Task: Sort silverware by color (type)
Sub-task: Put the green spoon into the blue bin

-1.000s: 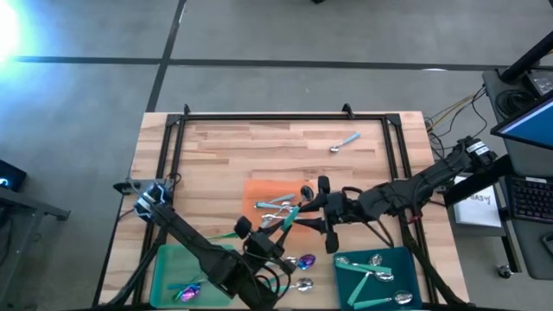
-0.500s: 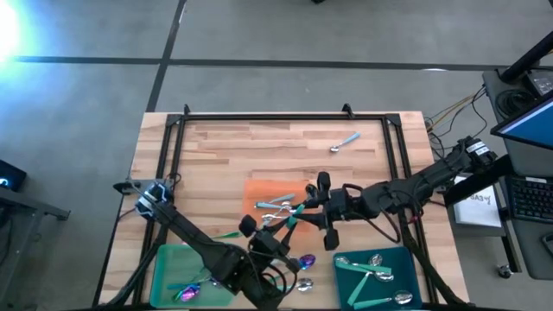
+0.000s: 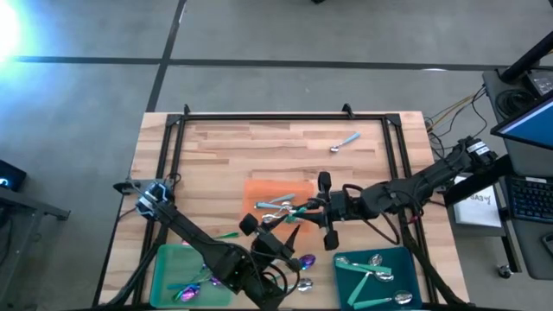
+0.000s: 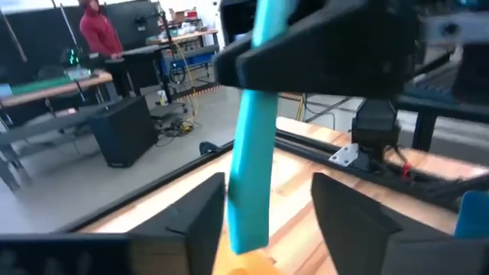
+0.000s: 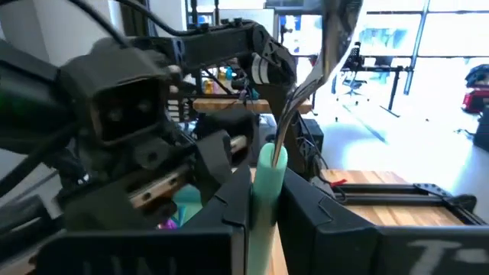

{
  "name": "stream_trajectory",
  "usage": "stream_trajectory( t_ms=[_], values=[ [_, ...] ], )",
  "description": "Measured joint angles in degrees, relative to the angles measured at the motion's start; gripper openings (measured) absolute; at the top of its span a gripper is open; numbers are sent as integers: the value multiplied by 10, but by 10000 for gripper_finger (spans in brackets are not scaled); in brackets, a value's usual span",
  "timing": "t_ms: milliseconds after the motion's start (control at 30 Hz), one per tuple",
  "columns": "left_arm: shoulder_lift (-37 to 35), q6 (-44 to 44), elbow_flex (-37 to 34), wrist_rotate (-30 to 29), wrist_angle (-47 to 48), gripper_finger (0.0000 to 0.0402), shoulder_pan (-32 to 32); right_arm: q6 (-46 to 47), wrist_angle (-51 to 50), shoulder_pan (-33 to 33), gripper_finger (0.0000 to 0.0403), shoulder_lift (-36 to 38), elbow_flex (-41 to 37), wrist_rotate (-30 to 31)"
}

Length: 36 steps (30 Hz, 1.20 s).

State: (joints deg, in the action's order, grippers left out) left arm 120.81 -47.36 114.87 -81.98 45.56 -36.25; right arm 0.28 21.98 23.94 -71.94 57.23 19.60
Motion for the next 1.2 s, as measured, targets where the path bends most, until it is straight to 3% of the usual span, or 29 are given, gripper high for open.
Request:
stream_trajectory(
  t_ms=[167, 300, 400, 633, 833, 1000, 1200],
  values=[
    [-1, 34, 26, 10, 12, 214, -1, 36, -96, 0, 29, 27, 22, 0],
    [-1, 34, 51, 53, 54, 213, -2, 108, -261, 0, 29, 38, 65, -16],
    [-1, 34, 59, 70, 81, 205, -2, 200, -380, 3, 29, 36, 90, -89],
    [-1, 28, 62, 81, 108, 185, -3, 416, -429, 75, 29, 24, 64, -270],
    [-1, 27, 64, 81, 131, 180, -5, 536, -449, 180, 29, 24, 37, -270],
    [-1, 17, 64, 112, 164, 180, -5, 618, -488, 253, 29, 21, 7, -207],
    [-1, -17, 72, 125, 198, 180, -5, 720, -565, 290, 29, 2, -26, -181]
  ],
)
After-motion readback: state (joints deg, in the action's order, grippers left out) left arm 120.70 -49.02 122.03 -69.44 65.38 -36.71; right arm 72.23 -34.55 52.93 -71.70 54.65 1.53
